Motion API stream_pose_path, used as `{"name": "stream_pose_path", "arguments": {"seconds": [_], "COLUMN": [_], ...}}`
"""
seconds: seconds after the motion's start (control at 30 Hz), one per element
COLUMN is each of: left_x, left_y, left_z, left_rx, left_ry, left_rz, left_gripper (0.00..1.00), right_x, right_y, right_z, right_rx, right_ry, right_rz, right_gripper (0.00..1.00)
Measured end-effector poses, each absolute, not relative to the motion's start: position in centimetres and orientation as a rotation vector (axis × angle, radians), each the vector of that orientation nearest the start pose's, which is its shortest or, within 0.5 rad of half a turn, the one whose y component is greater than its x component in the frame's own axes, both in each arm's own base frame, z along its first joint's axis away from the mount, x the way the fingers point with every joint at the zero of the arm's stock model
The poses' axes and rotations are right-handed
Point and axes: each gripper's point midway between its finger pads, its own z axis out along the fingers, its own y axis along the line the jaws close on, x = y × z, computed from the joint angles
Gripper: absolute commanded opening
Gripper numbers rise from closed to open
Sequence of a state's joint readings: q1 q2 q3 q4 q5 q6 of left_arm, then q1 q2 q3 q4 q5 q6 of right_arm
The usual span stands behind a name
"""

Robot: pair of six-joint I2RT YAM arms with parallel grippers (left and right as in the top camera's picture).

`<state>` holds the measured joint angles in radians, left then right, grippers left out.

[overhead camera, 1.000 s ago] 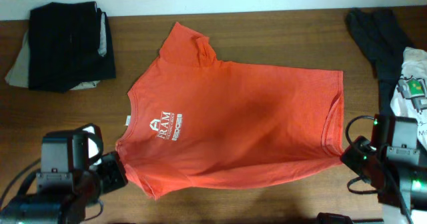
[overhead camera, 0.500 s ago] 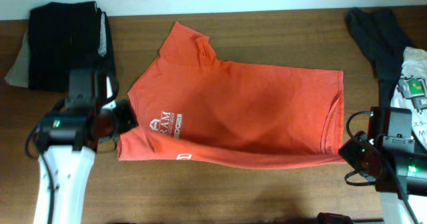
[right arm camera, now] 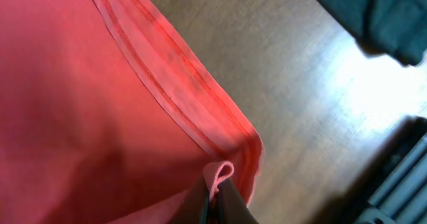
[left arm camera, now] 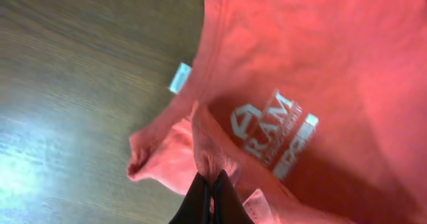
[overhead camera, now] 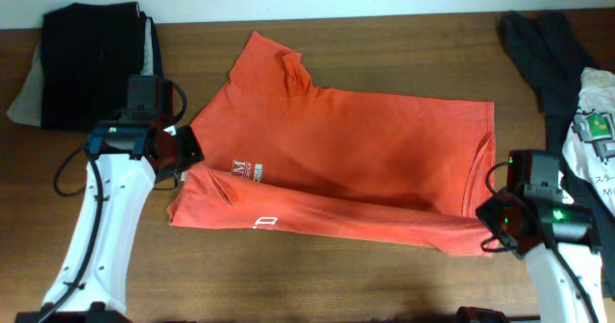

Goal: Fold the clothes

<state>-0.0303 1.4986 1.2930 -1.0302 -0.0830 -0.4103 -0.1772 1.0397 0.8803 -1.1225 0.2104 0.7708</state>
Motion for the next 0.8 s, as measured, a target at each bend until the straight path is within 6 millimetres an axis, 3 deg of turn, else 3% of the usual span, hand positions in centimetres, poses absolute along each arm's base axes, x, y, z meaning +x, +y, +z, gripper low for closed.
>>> {"name": "stream_pose_path", "arguments": {"seconds": [0.17,0.3,0.4,0.43,0.57,0.67,0.73,0.77,0.8], "left_x": [35.4,37.1,37.6,37.7,38.0,38.8,39.5,39.7,39.9], "left_y": [0.5,0.3,0.2,0.2,0.1,0.1,0.1,0.1,0.1], "left_z": [14.4,12.0,9.3,8.7,6.4,6.1,6.3,6.3,6.4], "left_rx": [-0.554,-0.556,-0.566,-0.569,-0.580,-0.578,-0.577,-0.576,-0.574], "left_ry": [2.713,2.731,2.788,2.801,2.843,2.821,2.793,2.784,2.776], "left_rz": [0.014,0.009,0.016,0.020,0.033,0.023,0.014,0.010,0.007], "left_gripper": [0.01,0.01,0.01,0.06,0.10,0.14,0.14,0.15,0.18], "right_x": [21.5,22.6,23.1,23.1,23.6,24.6,25.2,25.4,25.6], "right_y": [-7.6,-7.7,-7.8,-7.8,-7.9,-8.1,-8.2,-8.2,-8.3], "right_z": [11.3,10.2,9.6,9.4,8.6,7.8,7.3,7.1,7.0], "right_rx": [1.341,1.352,1.358,1.363,1.365,1.363,1.357,1.360,1.354], "right_ry": [2.492,2.504,2.513,2.514,2.531,2.530,2.530,2.526,2.526], "right_rz": [-0.181,-0.188,-0.193,-0.194,-0.204,-0.204,-0.204,-0.201,-0.200], "right_gripper": [0.04,0.05,0.15,0.27,0.33,0.51,0.82,0.93,0.99]}}
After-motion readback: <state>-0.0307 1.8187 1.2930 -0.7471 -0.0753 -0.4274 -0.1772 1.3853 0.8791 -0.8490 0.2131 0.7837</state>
